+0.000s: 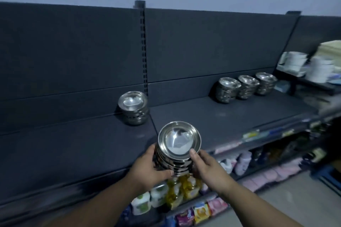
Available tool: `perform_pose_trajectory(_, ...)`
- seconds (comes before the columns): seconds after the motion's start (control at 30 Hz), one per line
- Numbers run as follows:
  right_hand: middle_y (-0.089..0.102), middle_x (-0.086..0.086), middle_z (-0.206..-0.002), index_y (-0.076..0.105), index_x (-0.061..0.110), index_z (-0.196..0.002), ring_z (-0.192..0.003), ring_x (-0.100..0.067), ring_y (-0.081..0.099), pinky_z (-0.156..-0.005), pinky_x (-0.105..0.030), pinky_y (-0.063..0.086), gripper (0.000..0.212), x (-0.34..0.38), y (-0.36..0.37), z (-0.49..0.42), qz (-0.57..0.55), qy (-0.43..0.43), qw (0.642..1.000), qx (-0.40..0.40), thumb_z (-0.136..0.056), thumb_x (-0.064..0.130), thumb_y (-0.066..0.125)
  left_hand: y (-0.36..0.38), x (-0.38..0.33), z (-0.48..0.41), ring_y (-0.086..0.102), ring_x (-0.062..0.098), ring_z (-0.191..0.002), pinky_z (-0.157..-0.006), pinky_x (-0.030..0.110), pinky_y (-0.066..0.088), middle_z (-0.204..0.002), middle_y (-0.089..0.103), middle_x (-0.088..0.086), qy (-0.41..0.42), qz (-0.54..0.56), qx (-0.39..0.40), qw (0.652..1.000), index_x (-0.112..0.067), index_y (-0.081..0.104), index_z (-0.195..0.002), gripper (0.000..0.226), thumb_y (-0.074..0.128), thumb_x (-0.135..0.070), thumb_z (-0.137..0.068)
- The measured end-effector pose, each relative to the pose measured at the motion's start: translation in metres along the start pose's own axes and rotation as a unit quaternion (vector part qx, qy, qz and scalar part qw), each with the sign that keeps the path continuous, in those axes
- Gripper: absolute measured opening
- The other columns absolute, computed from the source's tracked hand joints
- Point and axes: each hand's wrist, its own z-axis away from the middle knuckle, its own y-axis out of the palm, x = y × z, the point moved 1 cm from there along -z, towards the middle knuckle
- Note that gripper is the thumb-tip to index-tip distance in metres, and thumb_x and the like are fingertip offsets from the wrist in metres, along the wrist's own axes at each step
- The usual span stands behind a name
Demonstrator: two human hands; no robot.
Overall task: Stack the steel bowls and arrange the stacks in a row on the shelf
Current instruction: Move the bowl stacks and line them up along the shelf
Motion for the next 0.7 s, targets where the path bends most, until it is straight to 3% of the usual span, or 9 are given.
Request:
perform_pose_trajectory(0.13,0.066,0.017,-0.118,0.057,0.037,-0.124,-0.11,-0.008,0.062,-0.102,-0.04,0.048,0.084,-0.03,-0.073,0.048,-0.017,0.011,0.998,-0.051,-0.058,0.09,0.052,0.084,-0.018,-0.001,0.063,0.0,-0.106,-0.097,0.031,0.051,-0.113,0.064,-0.019,0.015,0.001,0.06,0.998,-0.046,0.043,-0.119,0.072,0.085,-0.019,-0.067)
perform_pose_trajectory(0.2,0.069,0.021,-0.103,0.061,0.039,-0.114,-0.102,-0.005,0.064,-0.1,-0.043,0.05,0.074,-0.043,-0.106,0.065,-0.027,0.014,0.996,-0.078,-0.06,0.088,0.053,0.121,-0.029,-0.004,0.063,0.002,-0.107,-0.098,0.034,0.051,-0.116,0.065,-0.017,0.025,-0.011,0.071,0.997,-0.041,0.042,-0.127,0.082,0.086,-0.03,-0.059)
perform_pose_trajectory(0.27,0.068,0.021,-0.093,0.063,0.039,-0.103,-0.096,-0.005,0.063,-0.098,-0.043,0.051,0.061,-0.054,-0.134,0.08,-0.024,0.021,0.994,-0.107,-0.065,0.085,0.052,0.154,-0.038,-0.01,0.064,0.005,-0.106,-0.098,0.036,0.051,-0.115,0.066,-0.015,0.031,-0.021,0.085,0.996,-0.036,0.043,-0.128,0.084,0.087,-0.029,-0.057)
perform_pose_trajectory(0.37,0.07,0.02,-0.096,0.064,0.04,-0.098,-0.097,-0.007,0.065,-0.1,-0.042,0.05,0.04,-0.067,-0.168,0.093,-0.047,0.034,0.988,-0.143,-0.076,0.072,0.054,0.193,-0.048,-0.024,0.064,0.007,-0.106,-0.098,0.039,0.051,-0.114,0.067,-0.013,0.041,-0.029,0.104,0.993,-0.049,0.046,-0.116,0.08,0.087,-0.036,-0.05)
perform_pose_trajectory(0.5,0.072,0.014,-0.102,0.065,0.034,-0.102,-0.099,-0.013,0.067,-0.097,-0.043,0.052,0.043,-0.081,-0.202,0.085,-0.068,0.047,0.979,-0.186,-0.078,0.068,0.056,0.23,-0.057,-0.06,0.062,0.01,-0.111,-0.097,0.04,0.051,-0.123,0.061,-0.013,0.071,-0.035,0.115,0.99,-0.062,0.041,-0.116,0.088,0.09,-0.047,-0.044)
perform_pose_trajectory(0.63,0.071,0.006,-0.102,0.064,0.029,-0.104,-0.097,-0.021,0.068,-0.09,-0.04,0.056,0.039,-0.081,-0.231,0.054,-0.087,0.053,0.973,-0.208,-0.085,0.062,0.054,0.25,-0.066,-0.108,0.067,0.016,-0.105,-0.092,0.046,0.054,-0.121,0.063,-0.008,0.081,-0.01,0.13,0.988,-0.064,0.043,-0.109,0.082,0.09,-0.04,-0.045)
perform_pose_trajectory(0.7,0.071,0.008,-0.096,0.064,0.029,-0.106,-0.093,-0.016,0.067,-0.092,-0.038,0.055,0.051,-0.079,-0.245,0.031,-0.089,0.052,0.973,-0.208,-0.078,0.07,0.055,0.253,-0.072,-0.137,0.066,0.013,-0.106,-0.095,0.044,0.052,-0.119,0.065,-0.007,0.089,0.005,0.136,0.987,-0.062,0.047,-0.105,0.078,0.089,-0.036,-0.045)
